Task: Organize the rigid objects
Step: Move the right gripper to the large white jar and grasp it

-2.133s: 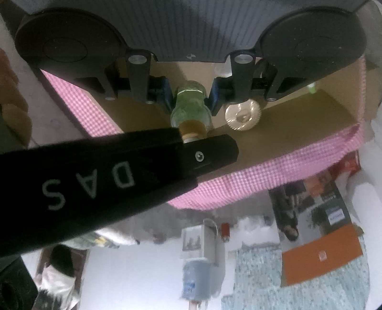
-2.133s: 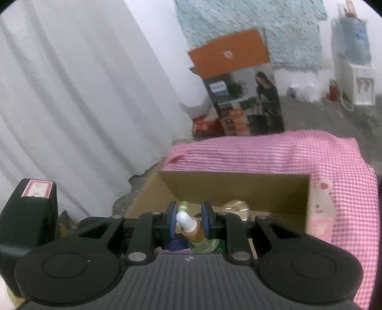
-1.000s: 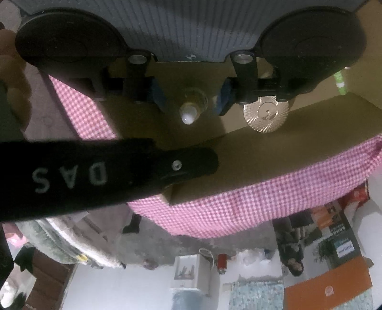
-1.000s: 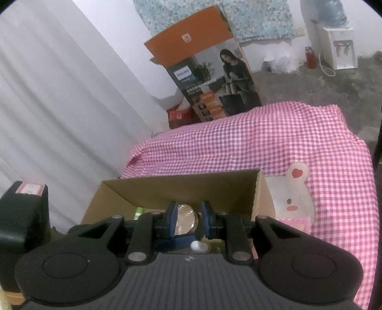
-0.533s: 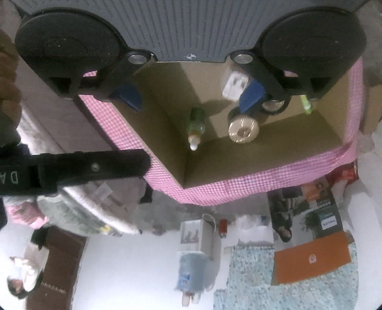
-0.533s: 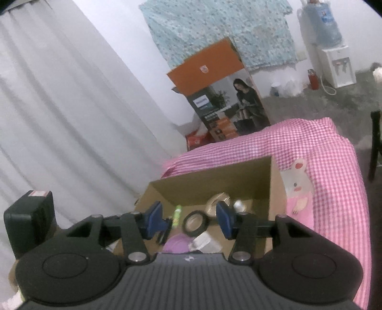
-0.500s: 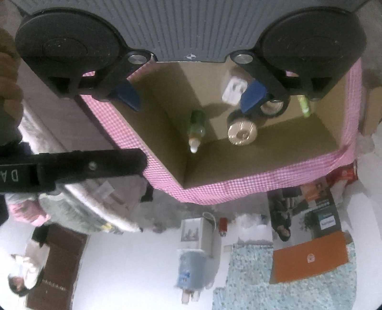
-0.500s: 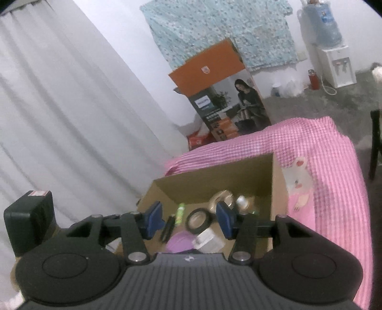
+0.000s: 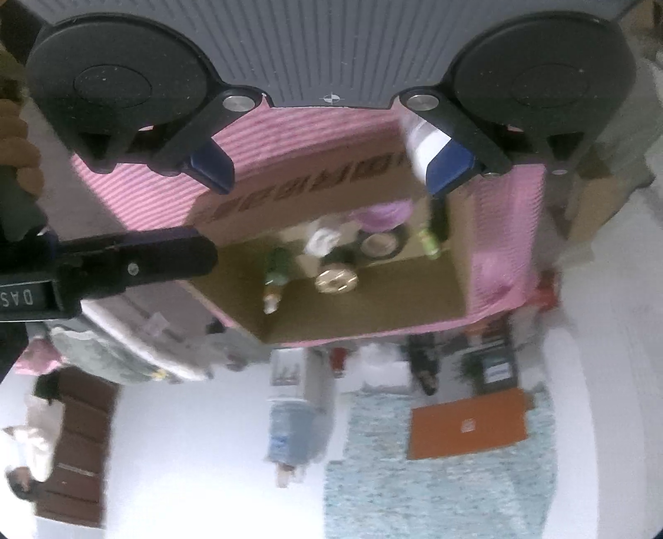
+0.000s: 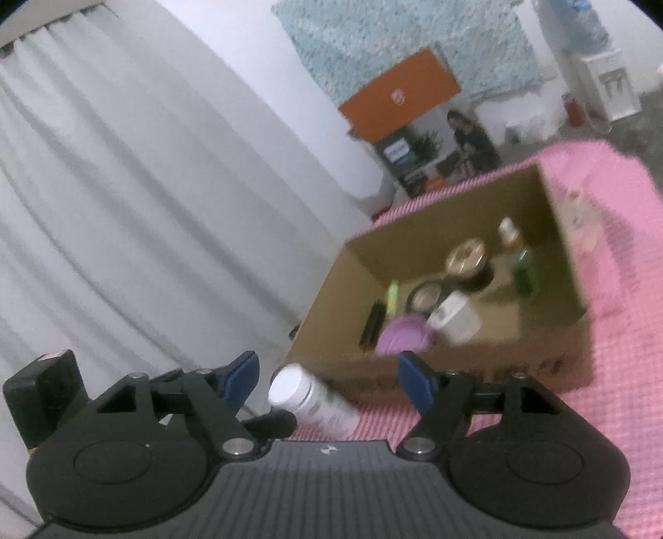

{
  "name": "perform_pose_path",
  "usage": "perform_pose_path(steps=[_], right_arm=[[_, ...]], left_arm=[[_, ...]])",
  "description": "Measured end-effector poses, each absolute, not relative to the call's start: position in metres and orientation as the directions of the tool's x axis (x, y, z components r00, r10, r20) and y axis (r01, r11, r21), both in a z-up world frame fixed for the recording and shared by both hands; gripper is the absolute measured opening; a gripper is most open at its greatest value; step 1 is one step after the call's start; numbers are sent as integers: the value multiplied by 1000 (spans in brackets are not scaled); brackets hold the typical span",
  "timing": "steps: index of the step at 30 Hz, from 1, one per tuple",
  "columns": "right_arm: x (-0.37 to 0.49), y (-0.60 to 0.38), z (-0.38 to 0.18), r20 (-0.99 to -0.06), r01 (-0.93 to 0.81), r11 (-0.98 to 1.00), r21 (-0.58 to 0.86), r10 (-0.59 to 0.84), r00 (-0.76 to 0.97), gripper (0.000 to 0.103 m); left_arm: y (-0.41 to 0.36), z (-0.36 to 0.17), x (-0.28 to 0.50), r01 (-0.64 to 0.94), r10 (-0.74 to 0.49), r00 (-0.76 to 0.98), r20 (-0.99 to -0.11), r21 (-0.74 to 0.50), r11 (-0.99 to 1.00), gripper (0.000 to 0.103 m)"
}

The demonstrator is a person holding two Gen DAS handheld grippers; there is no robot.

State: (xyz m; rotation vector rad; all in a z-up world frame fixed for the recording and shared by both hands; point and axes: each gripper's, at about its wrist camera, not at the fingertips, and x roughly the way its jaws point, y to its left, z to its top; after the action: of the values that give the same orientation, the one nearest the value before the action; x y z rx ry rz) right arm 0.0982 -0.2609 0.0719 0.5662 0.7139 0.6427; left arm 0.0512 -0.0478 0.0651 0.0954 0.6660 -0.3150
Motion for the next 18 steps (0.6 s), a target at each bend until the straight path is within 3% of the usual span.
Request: perform_pose_path(steps=[11, 18], right_arm=[[132, -183, 30, -516, -309, 667, 678, 731, 446, 78], [158, -142, 11, -561, -289, 678, 676, 728, 395, 78]], left_arm=[[-9, 17, 79, 194, -126, 741, -659, 31, 980, 99], [-1, -9, 101, 183, -101, 718, -689, 46, 982, 91]])
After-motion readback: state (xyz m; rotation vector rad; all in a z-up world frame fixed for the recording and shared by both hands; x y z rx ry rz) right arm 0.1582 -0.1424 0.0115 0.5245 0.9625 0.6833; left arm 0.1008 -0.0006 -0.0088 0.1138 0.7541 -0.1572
